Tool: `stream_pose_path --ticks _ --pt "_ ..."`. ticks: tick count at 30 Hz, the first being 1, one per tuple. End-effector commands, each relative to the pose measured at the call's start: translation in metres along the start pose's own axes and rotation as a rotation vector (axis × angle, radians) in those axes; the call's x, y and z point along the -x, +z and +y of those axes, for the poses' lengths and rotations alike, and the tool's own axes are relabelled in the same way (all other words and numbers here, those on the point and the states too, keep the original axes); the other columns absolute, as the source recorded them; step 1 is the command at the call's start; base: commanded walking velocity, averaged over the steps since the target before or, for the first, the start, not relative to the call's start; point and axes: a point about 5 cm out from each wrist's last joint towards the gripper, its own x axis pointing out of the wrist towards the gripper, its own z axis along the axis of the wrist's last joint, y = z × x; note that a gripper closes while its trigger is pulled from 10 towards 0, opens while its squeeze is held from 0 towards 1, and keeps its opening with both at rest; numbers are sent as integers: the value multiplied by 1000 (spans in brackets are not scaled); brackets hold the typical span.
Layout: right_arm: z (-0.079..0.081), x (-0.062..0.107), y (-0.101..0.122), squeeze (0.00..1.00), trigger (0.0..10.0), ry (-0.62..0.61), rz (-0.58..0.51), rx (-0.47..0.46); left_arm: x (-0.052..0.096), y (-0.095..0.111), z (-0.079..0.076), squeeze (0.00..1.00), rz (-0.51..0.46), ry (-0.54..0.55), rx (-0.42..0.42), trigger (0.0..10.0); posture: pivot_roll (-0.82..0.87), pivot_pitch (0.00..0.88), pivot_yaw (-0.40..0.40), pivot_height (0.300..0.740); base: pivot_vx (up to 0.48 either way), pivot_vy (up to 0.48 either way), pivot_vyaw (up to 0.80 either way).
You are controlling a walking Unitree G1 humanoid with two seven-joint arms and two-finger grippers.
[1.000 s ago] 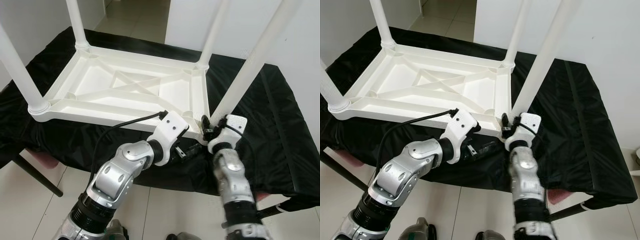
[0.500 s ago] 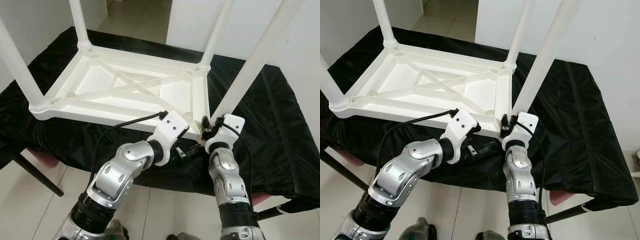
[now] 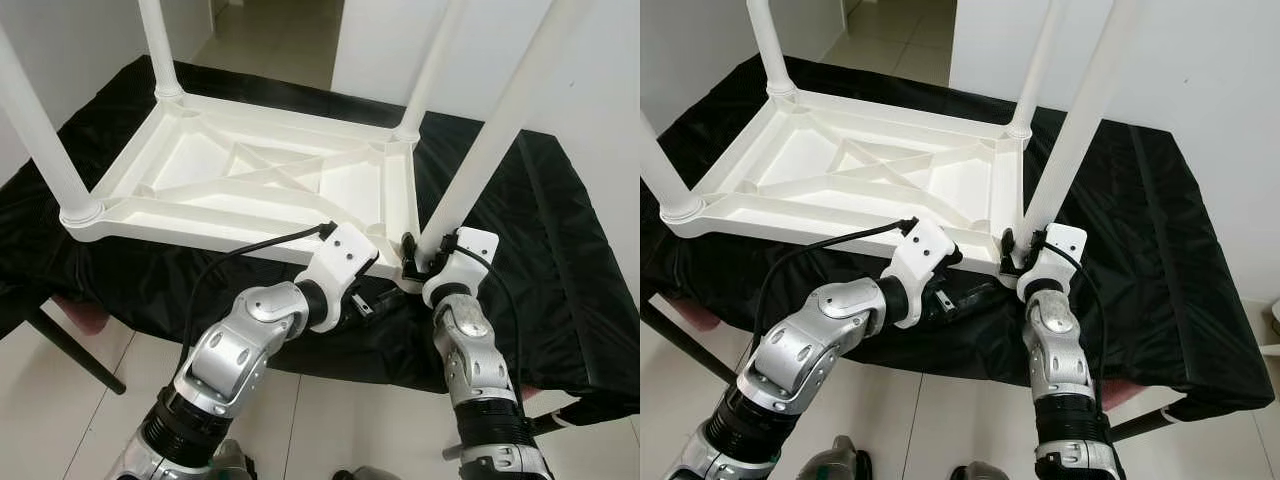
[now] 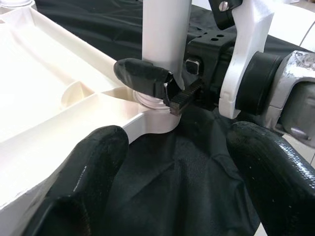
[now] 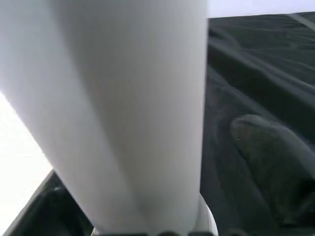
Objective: Building children table
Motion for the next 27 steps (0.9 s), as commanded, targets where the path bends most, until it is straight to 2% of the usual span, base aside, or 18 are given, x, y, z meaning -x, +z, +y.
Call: stream_pose_path --ticks 1,3,4,7,8,11,13,15,17,20,27 --pt "-7 -1 1 1000 10000 31 -11 -6 1 1 -2 0 -4 17 -1 10000 96 39 -81 740 0 0 0" --pt "-8 -2 4 1000 10000 50 -23 -4 2 1 -2 0 -3 18 0 10000 96 42 -79 740 0 0 0" --pt "-9 -4 7 1000 10000 112 -36 -10 2 1 -2 0 0 17 1 10000 98 45 -74 740 0 0 0" --pt "-10 -5 9 1000 10000 139 -40 -11 2 1 -2 0 1 17 1 10000 99 48 -73 740 0 0 0" --pt "-12 -7 11 0 10000 203 -49 -13 3 1 -2 0 2 17 0 10000 101 51 -68 740 0 0 0" --pt "-13 -7 13 0 10000 246 -56 -13 3 1 -1 0 3 17 -1 10000 102 53 -67 740 0 0 0" --pt "-15 -8 16 0 10000 403 -54 22 4 1 0 0 5 19 -3 10000 104 54 -61 740 0 0 0" --pt "-15 -8 16 0 10000 403 -54 22 4 1 0 0 5 19 -3 10000 104 54 -61 740 0 0 0" --pt "-18 -8 16 0 10000 525 -42 67 5 2 1 0 6 22 -3 10000 106 56 -56 740 0 0 0" --pt "-24 -8 17 0 10000 599 -32 92 6 2 2 0 7 24 -3 10000 112 58 -55 740 0 0 0" --pt "-39 -18 20 0 10000 646 -17 141 8 2 3 0 12 29 -5 10000 114 58 -45 740 0 0 0"
